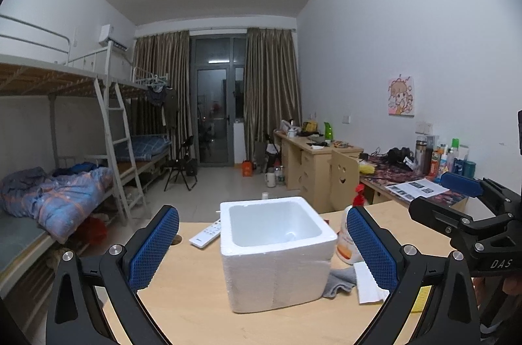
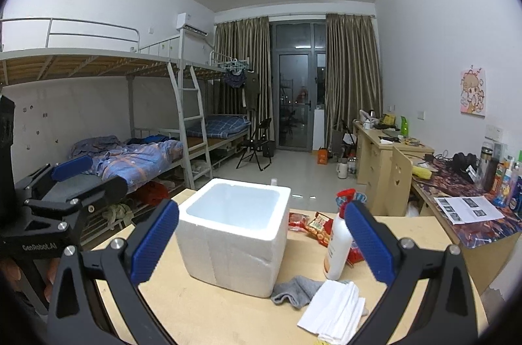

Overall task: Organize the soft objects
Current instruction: 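Withdraw both tools from the box toward the remaining tissues and yellow net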

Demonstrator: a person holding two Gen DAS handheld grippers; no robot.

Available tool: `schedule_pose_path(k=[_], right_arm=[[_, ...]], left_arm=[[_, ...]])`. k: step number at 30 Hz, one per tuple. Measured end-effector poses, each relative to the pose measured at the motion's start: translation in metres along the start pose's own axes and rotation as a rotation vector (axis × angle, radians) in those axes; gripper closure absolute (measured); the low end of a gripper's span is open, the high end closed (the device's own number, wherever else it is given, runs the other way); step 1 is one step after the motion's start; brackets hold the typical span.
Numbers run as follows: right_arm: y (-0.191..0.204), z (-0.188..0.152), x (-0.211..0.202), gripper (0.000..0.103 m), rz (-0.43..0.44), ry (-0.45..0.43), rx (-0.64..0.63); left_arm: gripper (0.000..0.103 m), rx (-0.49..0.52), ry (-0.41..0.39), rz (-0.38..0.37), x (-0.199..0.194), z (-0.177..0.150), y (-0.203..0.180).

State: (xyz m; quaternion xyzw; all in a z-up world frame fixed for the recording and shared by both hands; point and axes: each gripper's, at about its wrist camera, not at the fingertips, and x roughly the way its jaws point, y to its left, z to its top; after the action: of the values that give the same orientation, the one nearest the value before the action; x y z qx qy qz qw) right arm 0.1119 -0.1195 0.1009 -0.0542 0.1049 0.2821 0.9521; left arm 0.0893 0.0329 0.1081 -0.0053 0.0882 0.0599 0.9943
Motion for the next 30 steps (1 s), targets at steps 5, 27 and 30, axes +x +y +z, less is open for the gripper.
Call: schedule_pose_path(k=[5,27,30], right_arm=[[-0.004,-0.004,-0.023,0.000,-0.016,-0.026,0.003],[-0.008,-0.054,-0.087,0.000,-0.123,-0.100,0.022],[-0.010,-0.061,-0.088,0.000,-0.151,-0.094,0.023]], left_arm=[[0.000,0.010,-0.010,-0.020,-0.017,0.002,-0.010],[0.000,-0.016,-0.031,-0.103,-0.079,-0.038,-0.034],[0.000,-0.020,-0.038,-0.125,-0.079,-0.043,-0.037]])
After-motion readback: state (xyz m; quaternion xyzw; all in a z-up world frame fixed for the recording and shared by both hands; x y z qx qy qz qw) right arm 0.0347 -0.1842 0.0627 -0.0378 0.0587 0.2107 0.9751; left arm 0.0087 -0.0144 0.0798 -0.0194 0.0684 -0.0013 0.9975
